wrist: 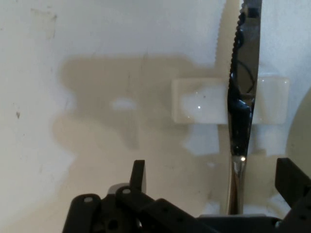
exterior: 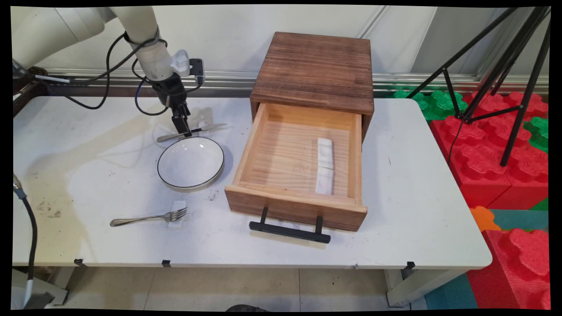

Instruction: Pick up the knife from the left of the white plate

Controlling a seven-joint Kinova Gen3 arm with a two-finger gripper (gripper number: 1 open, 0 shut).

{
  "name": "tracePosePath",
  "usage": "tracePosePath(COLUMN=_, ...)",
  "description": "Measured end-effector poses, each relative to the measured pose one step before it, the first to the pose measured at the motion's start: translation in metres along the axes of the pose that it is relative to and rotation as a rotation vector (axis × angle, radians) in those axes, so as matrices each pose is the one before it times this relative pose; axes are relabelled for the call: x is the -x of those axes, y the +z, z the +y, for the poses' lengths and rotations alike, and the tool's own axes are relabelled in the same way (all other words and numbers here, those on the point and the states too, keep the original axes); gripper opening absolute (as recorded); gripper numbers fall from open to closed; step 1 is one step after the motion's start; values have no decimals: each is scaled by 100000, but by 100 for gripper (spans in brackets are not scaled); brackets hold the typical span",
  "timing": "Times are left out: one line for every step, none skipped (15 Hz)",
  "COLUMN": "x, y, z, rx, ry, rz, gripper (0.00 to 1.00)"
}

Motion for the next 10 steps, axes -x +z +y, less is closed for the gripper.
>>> tracePosePath(x=-27, y=111, z=-101, rx=320, ry=-155, rz=0, gripper=100)
tracePosePath(x=-7, y=71, z=-65, rx=209, ry=-128, rz=7, gripper=100)
tracePosePath(x=-1, y=98, z=-88, rx=277, ry=-169, rz=-24, gripper=100)
tracePosePath(x=-7, y=114, z=-94, rx=363, ry=-229, rz=-67, gripper=100)
tracePosePath(x=-28, y=116, z=-67, rx=476, ry=-158, rz=-70, gripper=100)
tracePosePath(x=-3, y=94, z=-40, rx=436, ry=-114, rz=-91, gripper=100)
tracePosePath(x=-8, y=64, z=-14, rx=346, ry=-26, rz=-44, gripper=100)
tracePosePath(x=-8, y=87, z=-26, rx=416, ry=-27, rz=-109, gripper=0)
tracePosePath(x=3, y=55, z=-17, rx=308, ry=-38, rz=-63, gripper=0)
tracePosePath(x=18, y=47, z=-10, rx=205, ry=-50, rz=-25, gripper=0)
